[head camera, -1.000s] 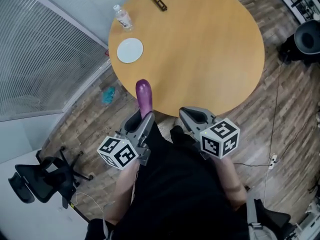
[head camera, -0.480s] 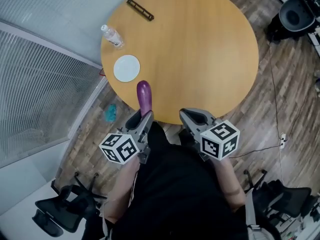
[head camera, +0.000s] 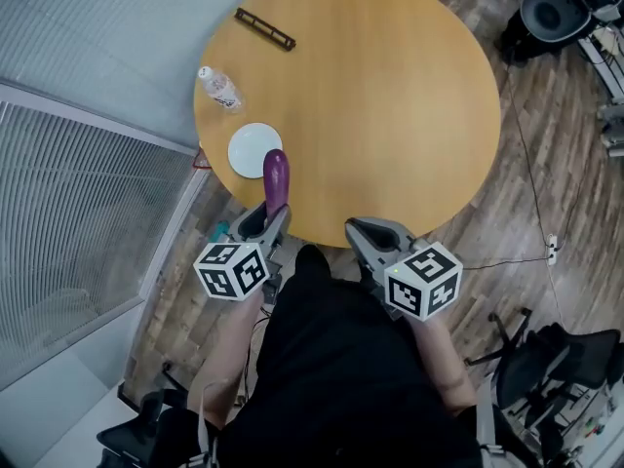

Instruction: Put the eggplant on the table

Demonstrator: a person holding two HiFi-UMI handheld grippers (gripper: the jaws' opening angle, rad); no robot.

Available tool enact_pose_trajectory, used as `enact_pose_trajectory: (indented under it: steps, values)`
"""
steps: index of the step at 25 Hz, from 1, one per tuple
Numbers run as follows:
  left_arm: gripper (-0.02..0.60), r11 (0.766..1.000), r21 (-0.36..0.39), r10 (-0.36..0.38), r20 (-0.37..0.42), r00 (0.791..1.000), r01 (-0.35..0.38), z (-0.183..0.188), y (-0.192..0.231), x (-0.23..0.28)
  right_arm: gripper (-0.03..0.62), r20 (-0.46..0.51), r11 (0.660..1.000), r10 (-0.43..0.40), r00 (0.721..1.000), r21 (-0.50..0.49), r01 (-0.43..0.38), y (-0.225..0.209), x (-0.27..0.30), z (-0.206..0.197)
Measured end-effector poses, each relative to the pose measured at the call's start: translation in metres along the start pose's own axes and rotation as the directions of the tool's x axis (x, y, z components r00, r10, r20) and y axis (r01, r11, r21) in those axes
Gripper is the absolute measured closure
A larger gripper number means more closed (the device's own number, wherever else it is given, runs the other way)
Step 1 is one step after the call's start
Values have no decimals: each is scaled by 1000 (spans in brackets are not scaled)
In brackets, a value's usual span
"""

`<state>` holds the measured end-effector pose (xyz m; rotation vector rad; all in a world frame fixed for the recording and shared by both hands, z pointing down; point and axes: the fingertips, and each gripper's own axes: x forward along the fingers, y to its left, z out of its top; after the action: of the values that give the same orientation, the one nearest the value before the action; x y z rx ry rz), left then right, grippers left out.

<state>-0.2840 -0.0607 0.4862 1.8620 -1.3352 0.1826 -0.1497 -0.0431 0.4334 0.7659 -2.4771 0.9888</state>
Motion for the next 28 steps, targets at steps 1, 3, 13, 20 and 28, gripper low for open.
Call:
enact_pose_trajectory:
  steps: [1,3,13,20,28]
  values:
    - [405,1000,15,3,-10,1000,-3,2,8,1,576,6,1000,-13,1000,8,13,1,4,0]
    - [405,999,47,9,-33,999,-8,4,23,5,576,15,999,-35,999,23,35,2,13,-1]
    - [403,979,189,100,-117,988,-77,-2,74,19,576,39,995,-85,996,48,83,17,29,-6]
    - [403,953,274,172,-147,974,-127,-8,104,39,576,36,992,-112,993,56,110,18,28,-12]
    - [403,932,325,223,-154,963,-164,-10,127,66,576,26,989,-138,990,59,136,15,21,-14]
